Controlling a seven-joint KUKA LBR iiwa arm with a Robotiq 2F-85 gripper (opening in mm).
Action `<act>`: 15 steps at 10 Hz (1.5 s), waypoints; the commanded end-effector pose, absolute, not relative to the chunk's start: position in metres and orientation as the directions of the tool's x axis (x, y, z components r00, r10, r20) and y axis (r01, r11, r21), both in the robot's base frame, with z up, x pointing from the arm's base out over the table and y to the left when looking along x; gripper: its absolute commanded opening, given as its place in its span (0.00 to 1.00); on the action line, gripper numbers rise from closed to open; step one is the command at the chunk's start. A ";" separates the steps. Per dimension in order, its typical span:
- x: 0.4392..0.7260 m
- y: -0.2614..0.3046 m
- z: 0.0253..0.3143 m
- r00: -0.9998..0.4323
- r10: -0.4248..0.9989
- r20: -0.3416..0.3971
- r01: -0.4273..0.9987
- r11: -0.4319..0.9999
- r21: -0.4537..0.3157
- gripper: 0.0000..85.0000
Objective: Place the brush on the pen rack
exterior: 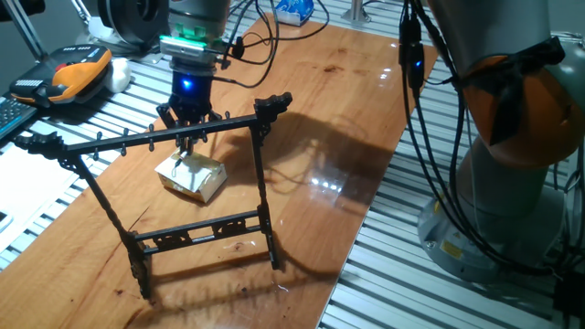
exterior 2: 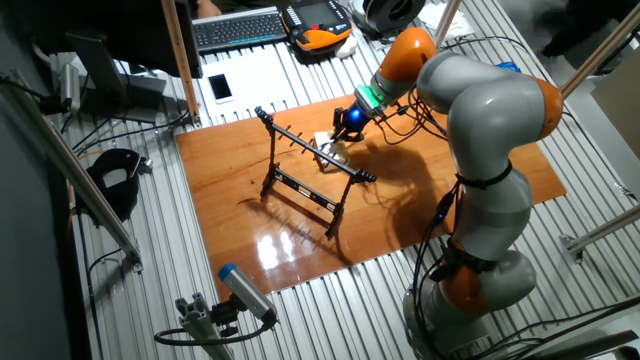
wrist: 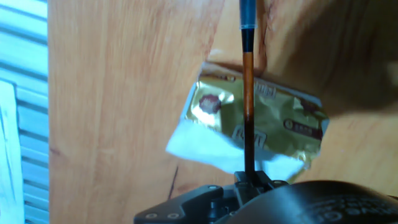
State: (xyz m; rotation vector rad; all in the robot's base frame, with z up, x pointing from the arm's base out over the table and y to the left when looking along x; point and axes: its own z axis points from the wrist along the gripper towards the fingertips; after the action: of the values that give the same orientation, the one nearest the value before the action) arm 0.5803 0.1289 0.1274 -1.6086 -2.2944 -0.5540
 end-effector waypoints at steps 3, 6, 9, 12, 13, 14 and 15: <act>0.577 0.139 0.139 -0.352 0.839 0.416 0.935 0.329 0.129 0.00; 0.573 0.142 0.144 -0.371 0.829 0.418 0.928 0.343 0.144 0.00; 0.572 0.142 0.147 -0.406 0.835 0.371 0.914 0.381 0.143 0.00; 0.574 0.144 0.146 -0.408 0.834 0.373 0.913 0.385 0.138 0.00; 0.574 0.144 0.146 -0.416 0.831 0.368 0.909 0.393 0.138 0.00; 0.574 0.144 0.146 -0.417 0.829 0.373 0.908 0.394 0.141 0.00; 0.574 0.144 0.146 -0.416 0.825 0.382 0.909 0.392 0.142 0.00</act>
State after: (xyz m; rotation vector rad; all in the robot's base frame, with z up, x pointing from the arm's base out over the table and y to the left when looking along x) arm 0.5743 0.1442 0.1457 -1.5314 -2.3945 -0.4916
